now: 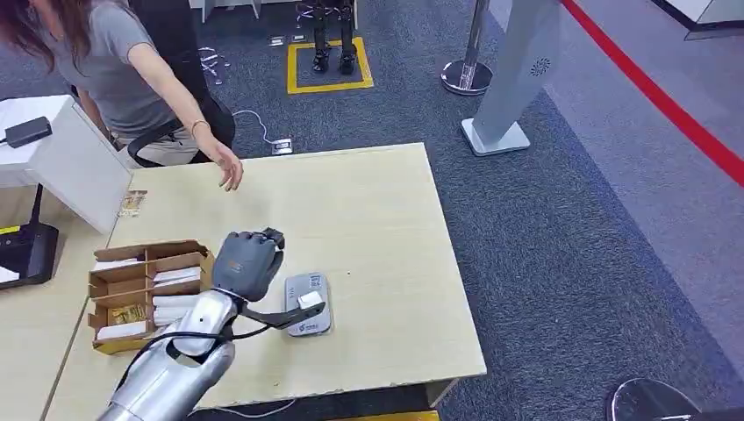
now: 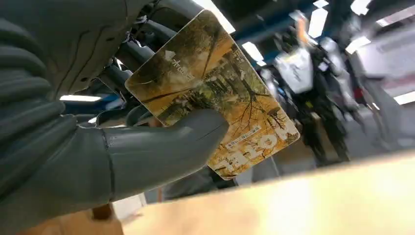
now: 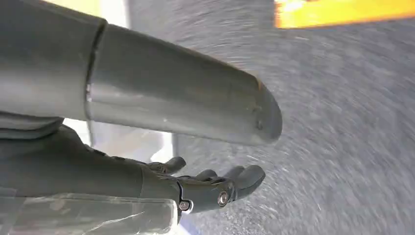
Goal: Pass the card to the sensor for recognition and then transmit it.
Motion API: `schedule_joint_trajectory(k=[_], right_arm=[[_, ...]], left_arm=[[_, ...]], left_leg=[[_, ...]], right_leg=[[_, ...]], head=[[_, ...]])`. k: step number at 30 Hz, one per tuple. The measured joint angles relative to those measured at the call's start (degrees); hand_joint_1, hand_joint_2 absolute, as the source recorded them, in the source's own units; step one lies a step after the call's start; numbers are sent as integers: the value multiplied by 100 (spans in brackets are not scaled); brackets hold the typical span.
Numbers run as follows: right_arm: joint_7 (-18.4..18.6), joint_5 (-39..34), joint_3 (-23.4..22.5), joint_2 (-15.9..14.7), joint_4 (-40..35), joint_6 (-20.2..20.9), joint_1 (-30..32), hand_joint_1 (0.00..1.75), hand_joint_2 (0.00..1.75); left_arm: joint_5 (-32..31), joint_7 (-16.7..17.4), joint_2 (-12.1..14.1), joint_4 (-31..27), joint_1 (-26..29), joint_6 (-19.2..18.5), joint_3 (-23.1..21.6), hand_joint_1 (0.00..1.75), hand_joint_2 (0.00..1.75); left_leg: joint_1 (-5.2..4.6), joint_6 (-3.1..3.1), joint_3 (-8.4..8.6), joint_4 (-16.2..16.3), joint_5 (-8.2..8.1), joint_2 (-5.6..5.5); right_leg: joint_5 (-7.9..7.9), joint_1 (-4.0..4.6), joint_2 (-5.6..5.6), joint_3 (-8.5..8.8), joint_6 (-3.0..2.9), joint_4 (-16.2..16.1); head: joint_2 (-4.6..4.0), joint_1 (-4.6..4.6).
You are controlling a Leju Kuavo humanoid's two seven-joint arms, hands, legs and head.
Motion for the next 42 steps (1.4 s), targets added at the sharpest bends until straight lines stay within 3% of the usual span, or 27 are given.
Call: schedule_joint_trajectory(k=[4,7,9,11,14,15,19,21,24,28,42], right_arm=[[-15,-568,-496,-17,-33,-83,-6,0,0],[-218,-915,-850,-17,-39,132,-5,0,0],[-355,-941,-1002,-13,-39,86,-6,0,0],[-494,-937,-1055,-9,-39,27,-9,0,0],[-563,-917,-1130,-9,-39,18,-11,0,0],[-587,-858,-1134,0,-37,18,-12,0,0],[-644,-659,-1132,24,-35,42,-11,0,0],[-649,-582,-1123,33,-31,97,-14,0,0],[-651,-338,-1016,46,-24,160,-16,0,0],[-638,-183,-861,48,-11,265,-30,0,0],[-600,5,-627,70,18,267,-46,0,0]], left_arm=[[294,-152,299,-1188,702,715,743,175,175],[1194,-591,428,-1910,1257,1184,1322,175,175],[1942,-949,443,-2270,1535,1285,1666,175,175],[2637,-1237,443,-2528,1763,1285,1982,175,175],[3002,-1432,441,-2768,1968,1260,2325,175,175],[3380,-1557,428,-2821,2024,1173,2439,175,175],[5165,-2082,356,-2842,2150,396,3025,175,175],[5520,-2231,330,-2808,2146,155,3308,175,175],[5606,-2275,319,-2547,1996,6,3641,175,175],[5265,-2280,352,-2026,1559,10,3916,175,175],[5014,-2275,354,-1387,971,13,3975,175,175]], left_leg=[[0,0,-3,-2,-1,3],[0,-2,-7,-4,-3,5],[0,-2,-8,-4,-3,2],[0,-2,-8,-3,-3,3],[0,0,-8,-3,-1,-1],[0,0,-7,-3,-1,-1],[1,0,-5,-2,0,0],[1,-1,-5,-2,0,0],[1,-1,-5,-2,1,-1],[1,-2,-5,-2,2,-4],[0,-1,-6,1,1,-3]], right_leg=[[-3,0,1,-4,-1,-1],[-5,0,3,-11,-1,-1],[-6,0,-1,-9,-2,-1],[-6,0,-1,-10,-2,-1],[-5,0,-6,-6,-1,-1],[-4,0,-5,-5,-1,-1],[-2,0,-2,-8,-2,-1],[-2,0,-3,-8,-2,-1],[-2,0,-4,-8,-2,-1],[-1,1,-7,-6,-2,0],[0,0,-3,-9,-1,0]], head=[[0,0],[0,-2],[0,0],[0,0],[0,0],[0,0],[0,0],[0,2],[0,2],[0,0],[0,0]])
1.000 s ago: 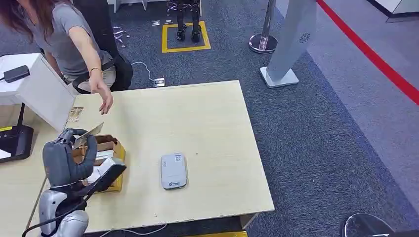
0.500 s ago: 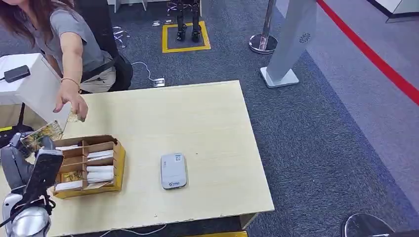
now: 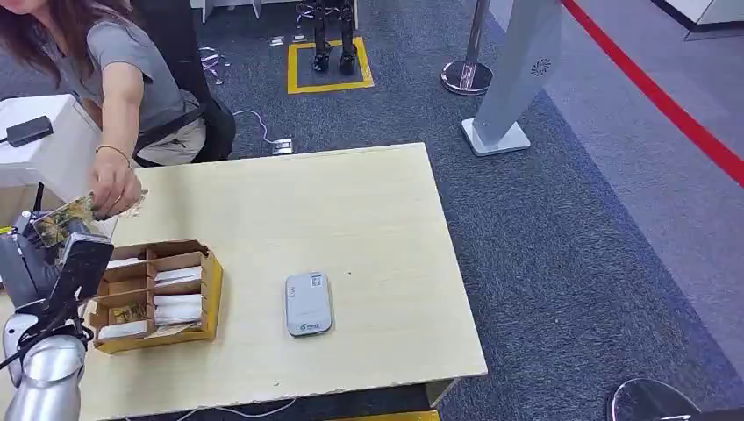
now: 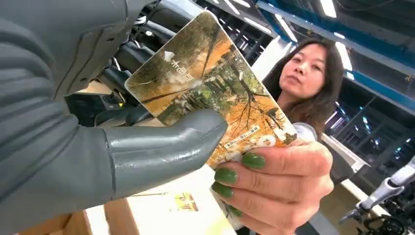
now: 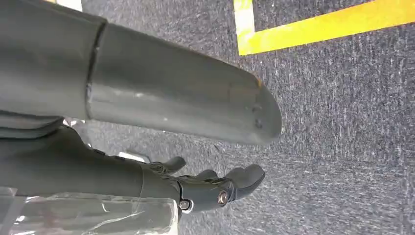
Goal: Pass the card to the sensor for recognition and then transmit it.
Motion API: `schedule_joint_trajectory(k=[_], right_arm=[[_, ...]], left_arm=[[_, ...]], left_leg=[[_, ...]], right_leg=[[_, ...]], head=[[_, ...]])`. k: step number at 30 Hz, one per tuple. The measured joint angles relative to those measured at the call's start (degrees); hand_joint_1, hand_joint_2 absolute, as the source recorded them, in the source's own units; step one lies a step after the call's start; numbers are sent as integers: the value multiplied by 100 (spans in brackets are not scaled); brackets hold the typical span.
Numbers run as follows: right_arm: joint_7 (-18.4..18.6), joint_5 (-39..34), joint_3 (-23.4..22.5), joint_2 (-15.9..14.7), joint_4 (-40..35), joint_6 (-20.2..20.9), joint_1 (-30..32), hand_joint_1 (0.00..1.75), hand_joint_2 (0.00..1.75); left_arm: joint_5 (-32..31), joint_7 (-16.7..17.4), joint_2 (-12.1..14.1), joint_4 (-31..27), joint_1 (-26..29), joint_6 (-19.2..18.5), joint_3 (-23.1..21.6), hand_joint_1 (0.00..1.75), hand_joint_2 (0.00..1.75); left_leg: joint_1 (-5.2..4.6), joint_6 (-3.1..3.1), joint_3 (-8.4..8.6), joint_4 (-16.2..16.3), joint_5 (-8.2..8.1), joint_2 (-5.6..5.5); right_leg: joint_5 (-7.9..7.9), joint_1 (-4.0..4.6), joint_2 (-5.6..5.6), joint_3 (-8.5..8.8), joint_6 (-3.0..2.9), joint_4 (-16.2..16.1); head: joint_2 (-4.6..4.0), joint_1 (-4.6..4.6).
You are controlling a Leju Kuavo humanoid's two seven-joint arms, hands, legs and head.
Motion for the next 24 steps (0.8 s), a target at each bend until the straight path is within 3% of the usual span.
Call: schedule_joint_trajectory(k=[1,2,3,24], right_arm=[[17,33,30,2,0,0,1,0,0],[19,46,48,6,0,0,2,0,0],[35,68,59,13,0,-2,2,0,0],[44,208,236,24,0,-20,4,0,0]], left_arm=[[-2,2,0,22,-23,2,0,117,175],[0,6,0,42,-43,2,0,117,175],[2,13,0,64,-58,6,0,0,175],[107,-55,-31,116,17,142,0,0,175]], left_leg=[[0,0,0,0,0,1],[0,0,1,0,0,1],[0,0,1,0,0,1],[0,0,-1,0,0,1]], right_leg=[[0,0,0,0,0,0],[0,0,0,0,0,0],[1,0,0,0,0,0],[0,0,1,1,0,1]], head=[[0,0],[0,-2],[0,0],[0,0]])
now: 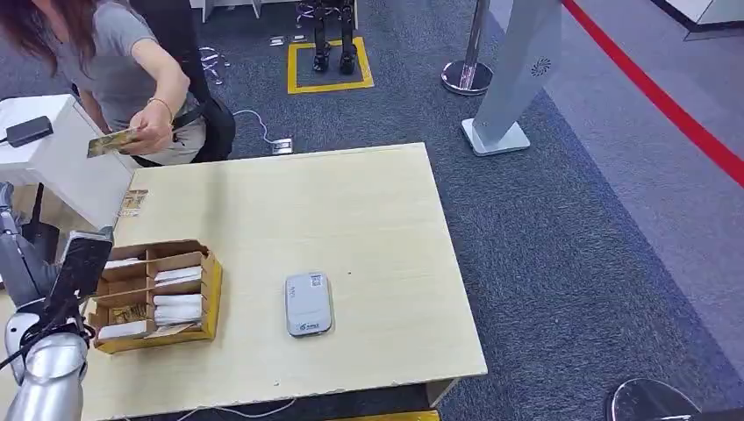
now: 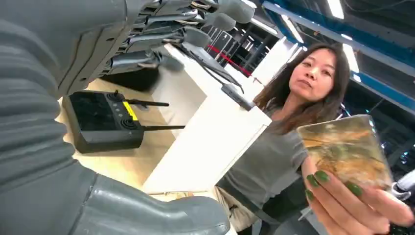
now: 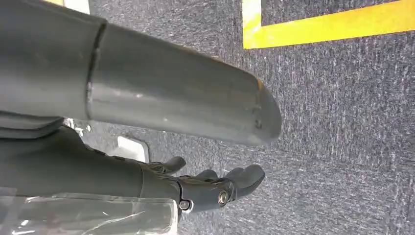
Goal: Pass the card to the sensor for recognition and then transmit it.
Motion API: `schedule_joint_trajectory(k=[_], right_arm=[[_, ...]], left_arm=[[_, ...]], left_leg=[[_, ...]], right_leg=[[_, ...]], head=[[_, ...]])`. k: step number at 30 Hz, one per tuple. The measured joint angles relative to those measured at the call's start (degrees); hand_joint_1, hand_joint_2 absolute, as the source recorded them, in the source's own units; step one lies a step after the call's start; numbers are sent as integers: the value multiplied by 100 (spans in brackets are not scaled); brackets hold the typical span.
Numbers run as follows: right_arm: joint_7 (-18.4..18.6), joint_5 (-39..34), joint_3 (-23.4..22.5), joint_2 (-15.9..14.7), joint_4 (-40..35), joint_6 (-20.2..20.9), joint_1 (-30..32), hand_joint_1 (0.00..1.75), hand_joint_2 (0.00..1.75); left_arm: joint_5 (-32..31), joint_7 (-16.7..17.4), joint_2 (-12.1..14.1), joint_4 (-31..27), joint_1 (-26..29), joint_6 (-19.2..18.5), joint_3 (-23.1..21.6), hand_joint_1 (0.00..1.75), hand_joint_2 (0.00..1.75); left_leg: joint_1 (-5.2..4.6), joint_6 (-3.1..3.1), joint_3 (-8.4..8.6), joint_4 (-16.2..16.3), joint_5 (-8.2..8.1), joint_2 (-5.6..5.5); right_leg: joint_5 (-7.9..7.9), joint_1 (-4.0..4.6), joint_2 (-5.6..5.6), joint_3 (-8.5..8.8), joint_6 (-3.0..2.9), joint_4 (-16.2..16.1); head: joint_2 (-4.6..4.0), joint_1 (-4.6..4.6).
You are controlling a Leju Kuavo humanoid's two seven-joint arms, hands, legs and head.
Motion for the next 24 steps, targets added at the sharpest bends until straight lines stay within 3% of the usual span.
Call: schedule_joint_trajectory(k=[4,8,16,24], right_arm=[[-46,-33,24,0,0,-20,1,0,0],[-50,-135,24,2,0,-83,27,0,0],[42,-304,-61,53,0,-171,116,0,0],[48,-315,-77,90,0,-190,130,0,0]], left_arm=[[90,-83,-28,-232,226,39,0,0,175],[288,-103,-39,-825,845,68,9,0,175],[1060,-79,-221,-1968,2472,-652,626,0,175],[1132,-120,-455,-2406,2915,-863,1156,0,175]], left_leg=[[0,0,-1,0,-1,1],[-1,2,-2,-2,-7,7],[0,0,-6,-4,-13,15],[0,1,-4,-4,-9,10]], right_leg=[[-1,0,1,0,0,0],[-4,0,6,-1,1,-1],[-10,0,15,-11,-1,-3],[-7,0,4,-3,-1,-3]], head=[[0,0],[0,0],[0,0],[0,0]])
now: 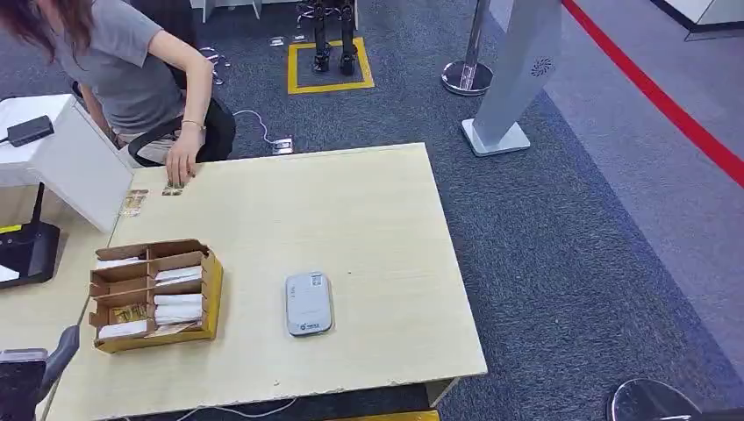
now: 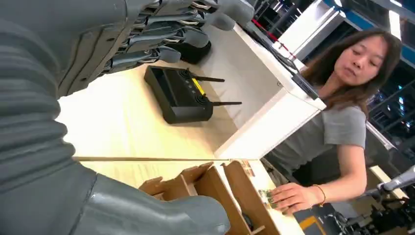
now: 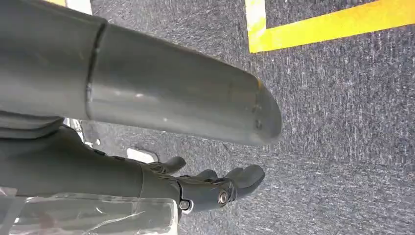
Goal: Pass the card to the sensor for recognition and then transmit it.
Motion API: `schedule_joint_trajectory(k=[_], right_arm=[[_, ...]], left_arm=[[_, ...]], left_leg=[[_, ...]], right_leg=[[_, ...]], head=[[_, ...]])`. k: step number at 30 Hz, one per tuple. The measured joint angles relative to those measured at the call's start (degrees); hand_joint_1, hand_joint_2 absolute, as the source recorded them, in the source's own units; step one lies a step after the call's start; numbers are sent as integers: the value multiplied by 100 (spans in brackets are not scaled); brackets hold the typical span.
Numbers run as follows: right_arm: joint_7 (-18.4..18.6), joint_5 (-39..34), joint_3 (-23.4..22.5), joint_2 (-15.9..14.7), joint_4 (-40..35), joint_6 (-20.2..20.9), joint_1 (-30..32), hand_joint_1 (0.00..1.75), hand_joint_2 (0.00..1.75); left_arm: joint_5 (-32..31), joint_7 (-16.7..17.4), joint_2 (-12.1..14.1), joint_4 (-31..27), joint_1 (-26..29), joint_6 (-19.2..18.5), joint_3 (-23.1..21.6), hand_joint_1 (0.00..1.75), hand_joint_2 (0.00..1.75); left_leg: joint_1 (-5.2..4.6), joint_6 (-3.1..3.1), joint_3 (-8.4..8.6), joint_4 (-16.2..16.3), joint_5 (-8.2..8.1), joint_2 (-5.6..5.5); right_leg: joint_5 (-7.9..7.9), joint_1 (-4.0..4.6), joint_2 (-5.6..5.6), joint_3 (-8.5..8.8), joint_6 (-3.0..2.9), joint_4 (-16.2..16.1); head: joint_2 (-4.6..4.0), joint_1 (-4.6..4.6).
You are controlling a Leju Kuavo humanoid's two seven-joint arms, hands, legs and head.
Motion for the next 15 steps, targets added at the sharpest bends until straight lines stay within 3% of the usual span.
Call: schedule_joint_trajectory(k=[9,15], right_arm=[[-9,-55,-44,17,0,-20,-2,0,0],[-15,-107,-138,77,0,-63,9,0,0]], left_arm=[[37,7,-145,-131,116,-117,187,0,175],[-306,-276,-722,-540,522,-490,905,0,175]], left_leg=[[0,-1,0,0,0,1],[-1,0,-3,0,-4,1]], right_leg=[[0,0,2,3,0,1],[-3,0,4,-2,1,-1]], head=[[0,0],[0,0]])
